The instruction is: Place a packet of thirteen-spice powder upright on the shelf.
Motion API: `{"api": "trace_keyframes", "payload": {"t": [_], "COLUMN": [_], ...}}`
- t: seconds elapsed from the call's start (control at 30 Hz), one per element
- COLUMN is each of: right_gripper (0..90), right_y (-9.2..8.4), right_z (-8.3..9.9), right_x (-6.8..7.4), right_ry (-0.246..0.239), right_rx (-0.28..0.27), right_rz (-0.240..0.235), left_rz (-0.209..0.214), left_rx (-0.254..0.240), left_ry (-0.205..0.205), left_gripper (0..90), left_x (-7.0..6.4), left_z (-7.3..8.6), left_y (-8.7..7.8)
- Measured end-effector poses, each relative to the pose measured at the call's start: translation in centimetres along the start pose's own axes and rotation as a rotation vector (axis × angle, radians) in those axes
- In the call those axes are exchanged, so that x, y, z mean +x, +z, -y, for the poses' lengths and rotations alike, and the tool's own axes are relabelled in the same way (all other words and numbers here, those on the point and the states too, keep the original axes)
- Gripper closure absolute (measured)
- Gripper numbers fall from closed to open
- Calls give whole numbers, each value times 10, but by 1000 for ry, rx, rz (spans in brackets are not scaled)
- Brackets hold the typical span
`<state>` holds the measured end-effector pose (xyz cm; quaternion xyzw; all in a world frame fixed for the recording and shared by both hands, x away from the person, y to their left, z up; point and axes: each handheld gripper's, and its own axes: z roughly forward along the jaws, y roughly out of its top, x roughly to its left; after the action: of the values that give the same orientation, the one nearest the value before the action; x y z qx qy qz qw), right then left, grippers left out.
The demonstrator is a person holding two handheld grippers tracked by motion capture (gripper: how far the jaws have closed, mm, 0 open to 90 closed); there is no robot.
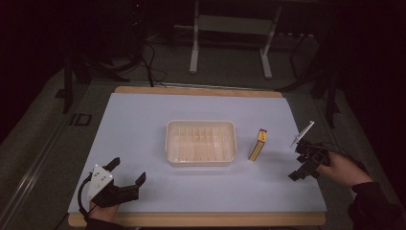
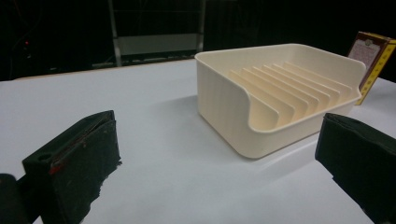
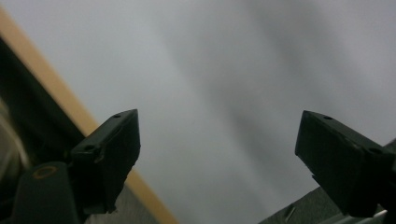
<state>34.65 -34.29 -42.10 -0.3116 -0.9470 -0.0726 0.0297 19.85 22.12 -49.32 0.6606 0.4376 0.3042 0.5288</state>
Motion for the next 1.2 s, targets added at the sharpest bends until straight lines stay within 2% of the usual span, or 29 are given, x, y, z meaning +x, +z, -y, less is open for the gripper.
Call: {"api": "trace_keyframes", "payload": {"t": [0.13,0.47,0.63,0.7,0.83,1.03,1.2], "right_gripper": [145,145,147,147,148,150,150], "right_y": [4,6,11,13,16,16,18], "right_z": [0,-1,-2,-3,-7,-14,-22], "right_x": [4,10,22,26,34,42,48], "right_ry": [-46,-123,-208,-251,-300,-333,-361], "right_rx": [70,153,192,197,212,217,216], "right_rz": [-14,-46,-56,-65,-78,-89,-80], "left_rz": [7,15,20,22,25,26,33], "left_rx": [2,10,15,17,16,18,17], "left_ry": [-6,-3,-5,-1,2,10,14], "left_gripper": [0,0,0,0,0,0,0], "left_x": [1,1,1,1,0,0,0], "left_z": [1,1,2,2,2,2,3], "left_y": [0,1,2,2,2,2,4]}}
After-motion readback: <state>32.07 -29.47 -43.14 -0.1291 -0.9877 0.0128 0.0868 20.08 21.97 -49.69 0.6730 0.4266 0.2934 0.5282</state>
